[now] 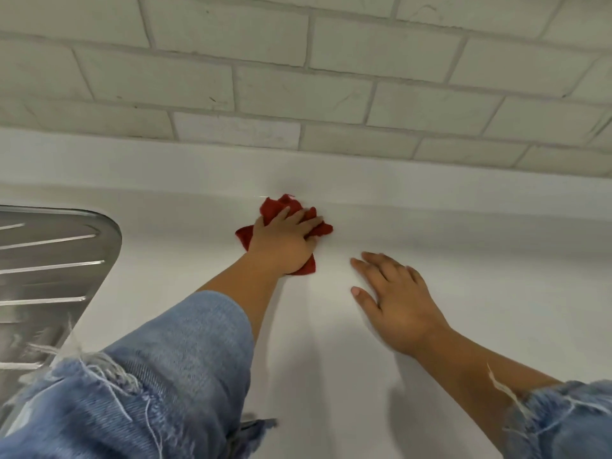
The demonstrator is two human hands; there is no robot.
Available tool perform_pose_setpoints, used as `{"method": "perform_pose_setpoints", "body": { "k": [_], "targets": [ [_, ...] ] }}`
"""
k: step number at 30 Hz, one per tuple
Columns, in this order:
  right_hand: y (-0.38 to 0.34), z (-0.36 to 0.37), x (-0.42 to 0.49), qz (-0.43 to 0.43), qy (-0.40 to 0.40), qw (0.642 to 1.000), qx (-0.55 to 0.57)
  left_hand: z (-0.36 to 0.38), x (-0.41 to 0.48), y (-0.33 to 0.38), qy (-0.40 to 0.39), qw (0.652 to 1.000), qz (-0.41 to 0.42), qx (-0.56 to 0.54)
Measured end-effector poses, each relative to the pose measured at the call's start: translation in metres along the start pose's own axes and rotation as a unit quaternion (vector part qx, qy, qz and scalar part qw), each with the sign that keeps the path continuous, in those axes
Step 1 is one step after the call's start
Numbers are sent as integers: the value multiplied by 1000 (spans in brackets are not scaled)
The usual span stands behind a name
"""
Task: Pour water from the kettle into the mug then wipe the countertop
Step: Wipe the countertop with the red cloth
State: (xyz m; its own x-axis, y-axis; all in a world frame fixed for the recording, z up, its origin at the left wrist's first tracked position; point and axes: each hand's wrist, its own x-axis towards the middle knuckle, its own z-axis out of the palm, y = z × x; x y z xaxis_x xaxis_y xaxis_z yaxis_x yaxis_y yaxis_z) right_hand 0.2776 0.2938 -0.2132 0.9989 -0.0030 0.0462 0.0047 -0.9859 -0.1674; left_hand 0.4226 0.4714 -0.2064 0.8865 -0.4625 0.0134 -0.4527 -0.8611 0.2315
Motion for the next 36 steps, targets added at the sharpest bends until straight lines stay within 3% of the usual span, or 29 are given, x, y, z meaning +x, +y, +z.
{"method": "perform_pose_setpoints", "body": {
  "k": [6, 11, 15, 22, 26, 31, 36],
  "targets": [
    [3, 1, 1, -3, -7, 1000, -1, -17, -38, -81, 56, 978, -201, 15],
    [1, -1, 1, -6, -6, 1000, -14, -30, -104, -120, 54, 961, -270, 14],
    [-1, -4, 0, -4, -22, 1000, -12, -27, -170, -104, 64, 959, -272, 50],
    [-23, -16, -15, 21, -61, 995, -79, -18, -267, -69, 46, 989, -141, 22],
    [-27, -19, -51, 0, -44, 998, -55, -20, -304, -91, 76, 975, -206, 17],
    [-23, -27, -91, -11, -47, 998, 29, -23, -334, -111, 34, 962, -271, 11],
    [-25, -41, -116, 7, -22, 988, 151, -54, -339, -66, 136, 941, -302, -74]
  ]
}}
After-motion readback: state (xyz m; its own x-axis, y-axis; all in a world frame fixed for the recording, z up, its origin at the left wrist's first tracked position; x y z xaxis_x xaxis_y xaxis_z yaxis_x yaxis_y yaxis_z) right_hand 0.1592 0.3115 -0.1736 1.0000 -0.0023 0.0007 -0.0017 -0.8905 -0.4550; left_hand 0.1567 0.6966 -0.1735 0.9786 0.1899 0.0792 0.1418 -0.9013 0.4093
